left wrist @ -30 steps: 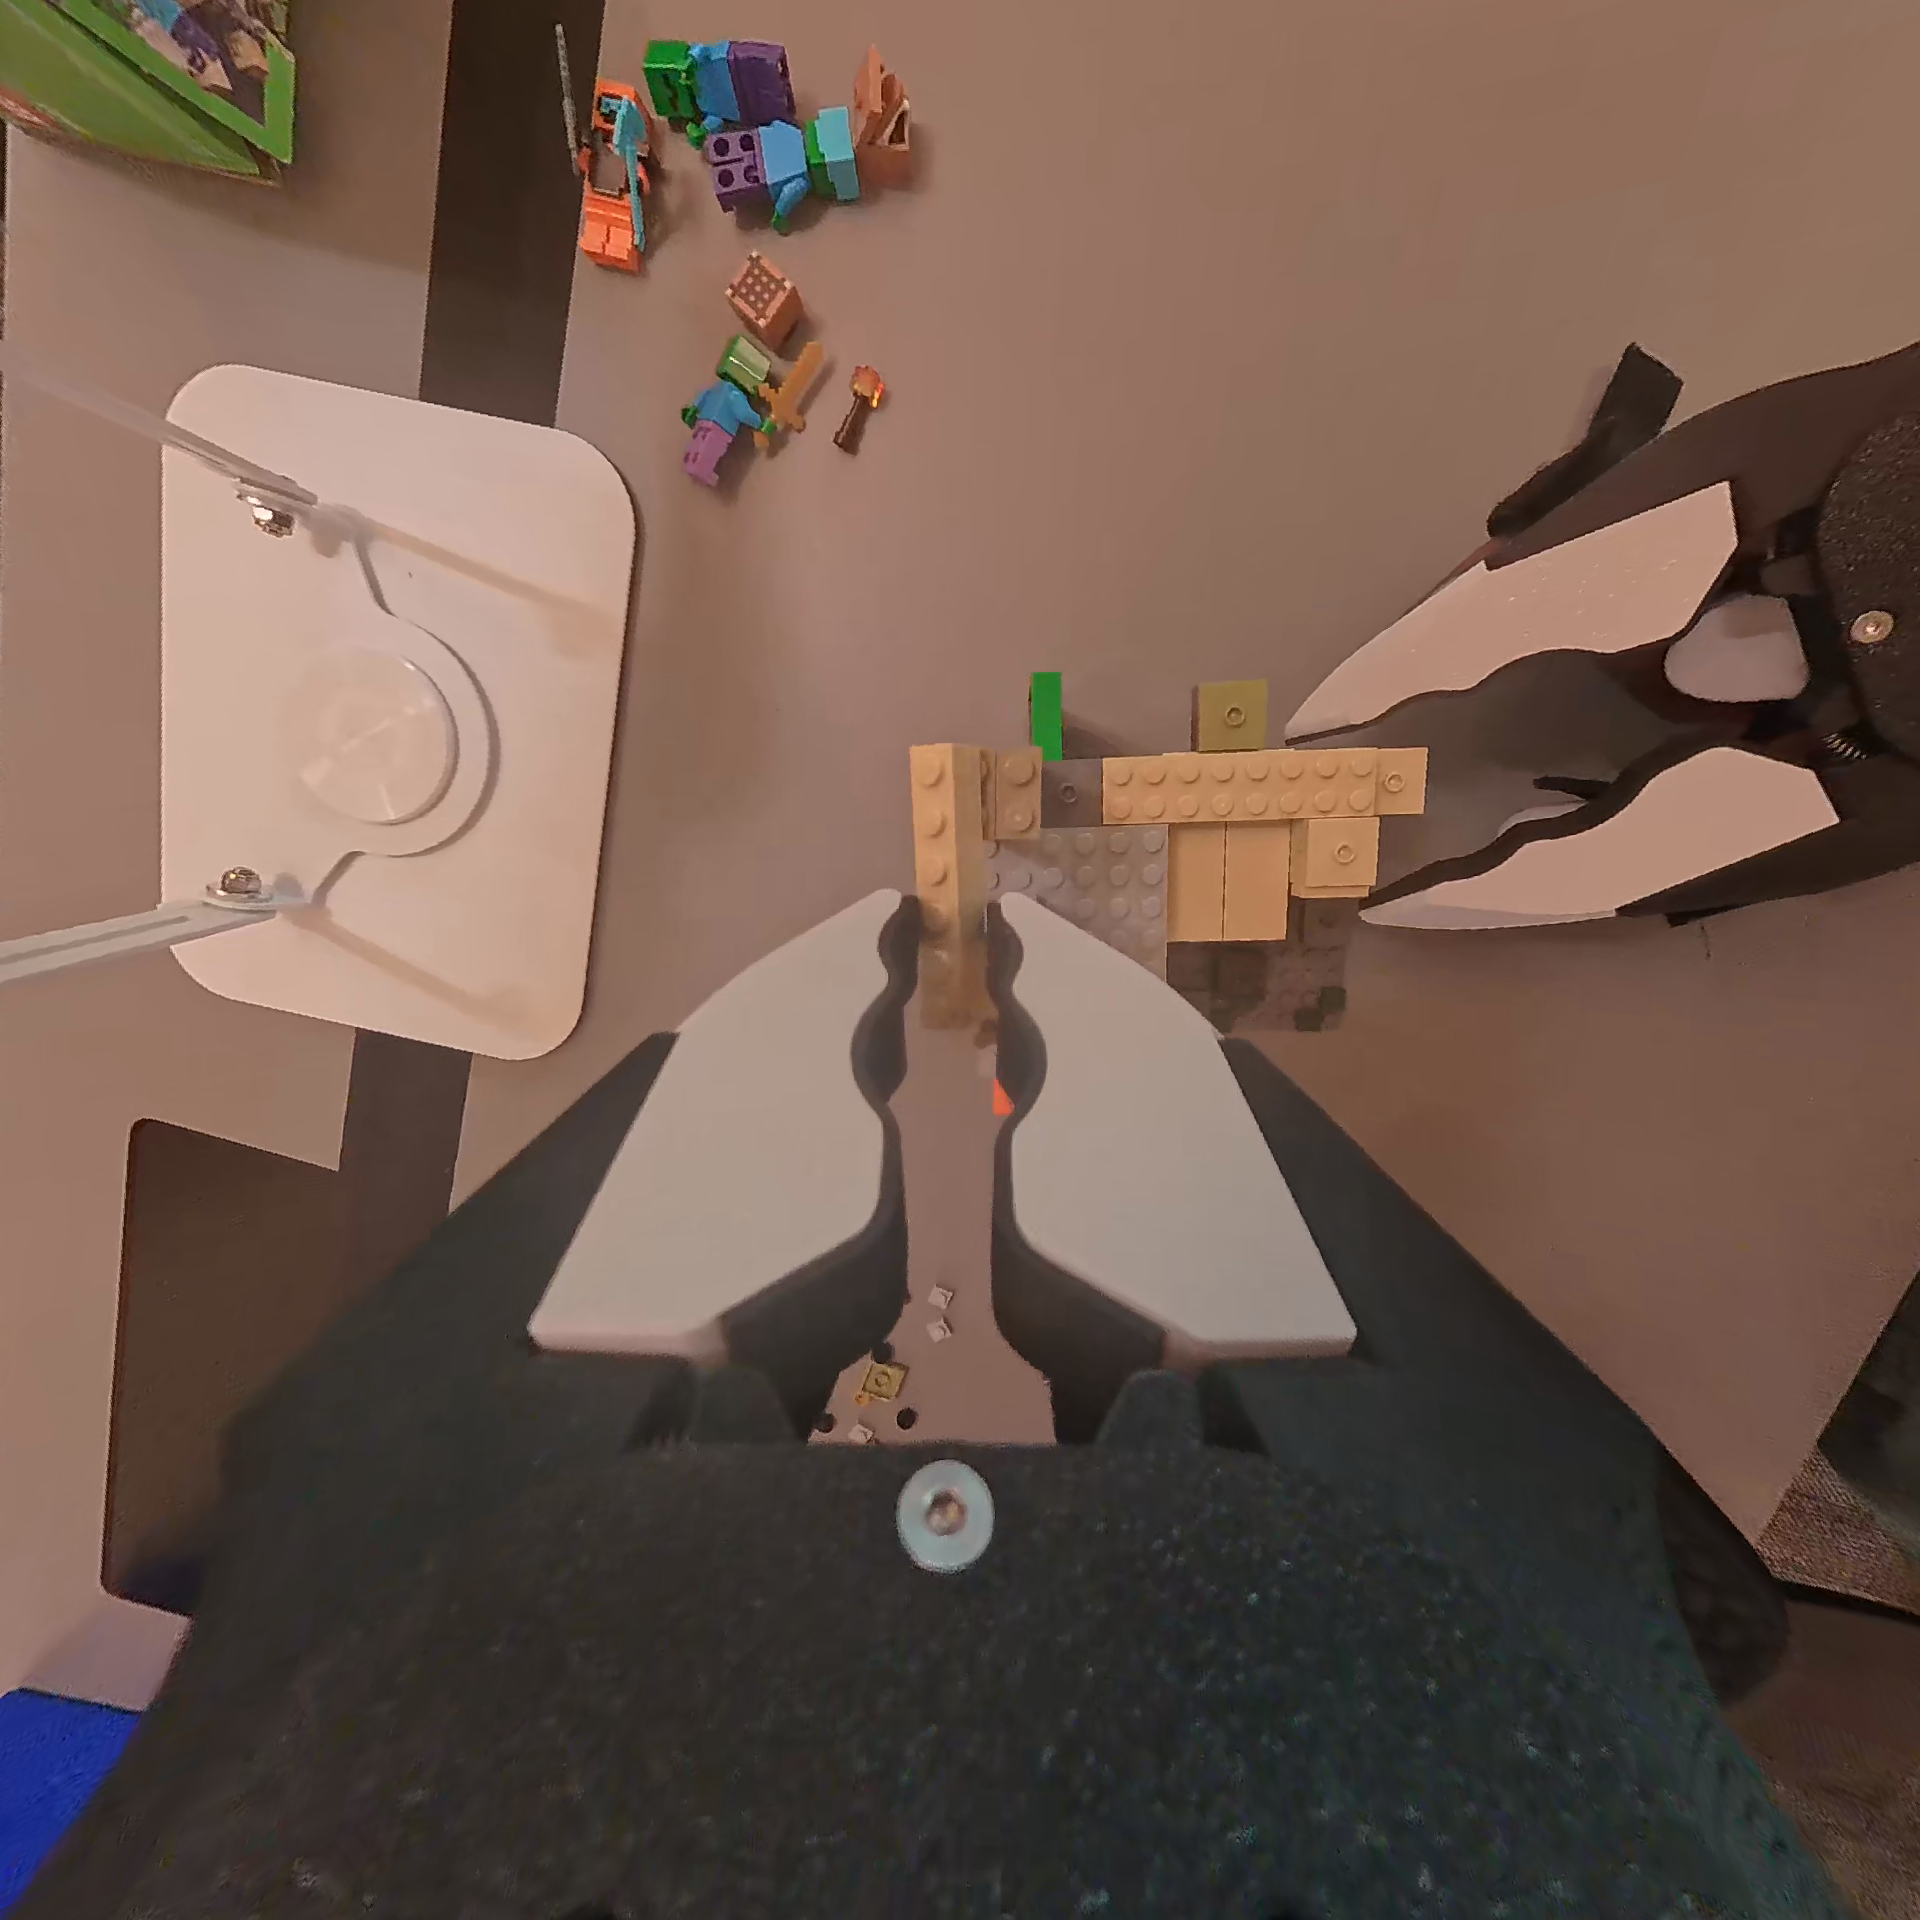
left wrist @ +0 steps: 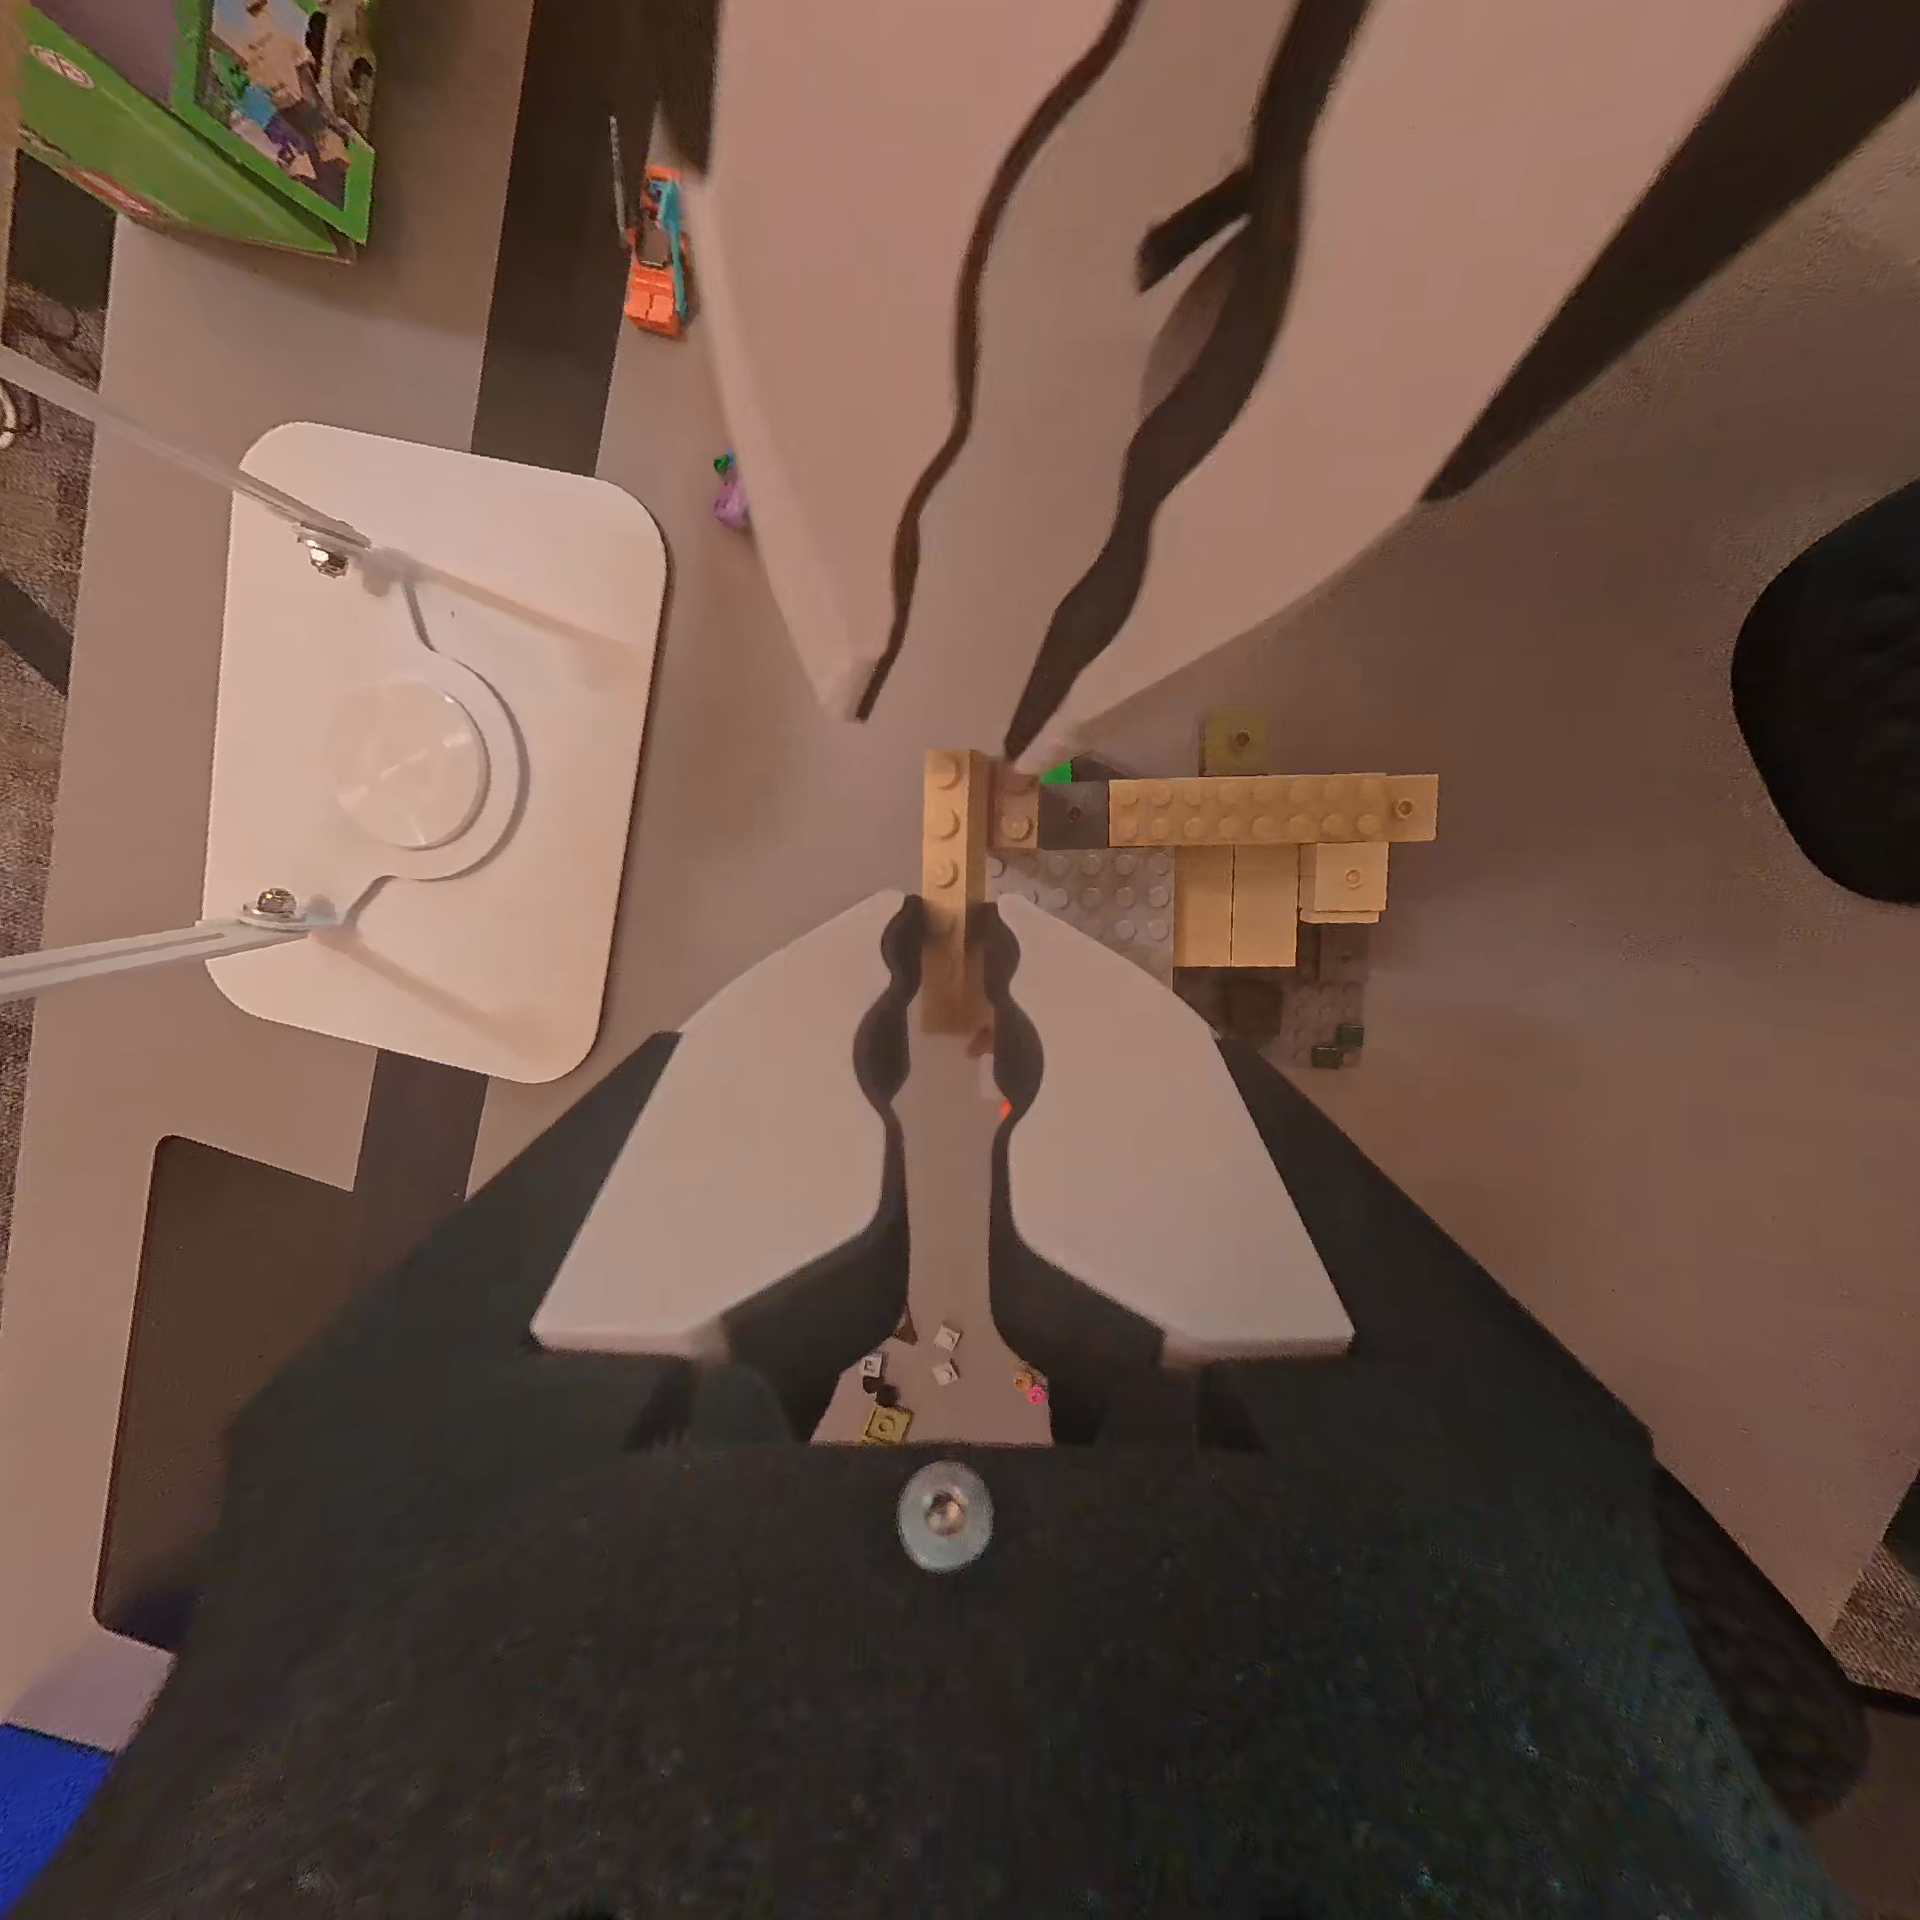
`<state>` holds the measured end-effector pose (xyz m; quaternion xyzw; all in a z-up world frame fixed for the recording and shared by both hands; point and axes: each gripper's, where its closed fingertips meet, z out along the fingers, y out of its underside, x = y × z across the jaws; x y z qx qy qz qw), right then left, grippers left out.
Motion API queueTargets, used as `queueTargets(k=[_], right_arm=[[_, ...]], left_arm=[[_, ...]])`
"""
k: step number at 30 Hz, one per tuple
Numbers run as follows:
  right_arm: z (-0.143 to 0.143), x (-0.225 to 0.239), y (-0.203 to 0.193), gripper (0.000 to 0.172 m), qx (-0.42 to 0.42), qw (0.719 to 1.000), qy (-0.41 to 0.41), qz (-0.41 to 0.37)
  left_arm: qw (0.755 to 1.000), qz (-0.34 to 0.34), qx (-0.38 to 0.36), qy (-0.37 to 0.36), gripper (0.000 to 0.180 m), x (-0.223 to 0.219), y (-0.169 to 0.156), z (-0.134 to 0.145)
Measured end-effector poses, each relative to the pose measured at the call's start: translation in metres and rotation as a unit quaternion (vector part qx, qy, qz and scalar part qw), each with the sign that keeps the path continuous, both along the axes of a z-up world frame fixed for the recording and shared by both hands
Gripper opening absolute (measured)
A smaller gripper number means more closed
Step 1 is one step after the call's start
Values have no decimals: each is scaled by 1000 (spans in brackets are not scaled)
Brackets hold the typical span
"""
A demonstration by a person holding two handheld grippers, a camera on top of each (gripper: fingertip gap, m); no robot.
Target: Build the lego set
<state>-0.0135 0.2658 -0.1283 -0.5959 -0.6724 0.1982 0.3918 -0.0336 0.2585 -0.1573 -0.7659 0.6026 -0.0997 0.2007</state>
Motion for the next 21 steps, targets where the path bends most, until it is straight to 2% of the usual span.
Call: queueTargets(k=[5, 9, 14, 21], right_arm=[[-13, -4, -1, 20, -79, 995, -38, 48], [-16, -5, -2, 19, -104, 992, -48, 58], [-21, -7, -3, 9, -96, 990, -76, 64], [-21, -7, -3, 8, -72, 989, -104, 75]], left_arm=[[1000, -1, 2, -2, 10, 0, 0, 0], [1000, -1, 5, -2, 10, 1, 0, 0], [1000, 3, 5, -6, 10, 1, 1, -1], [1000, 8, 3, -21, 13, -7, 1, 5]])
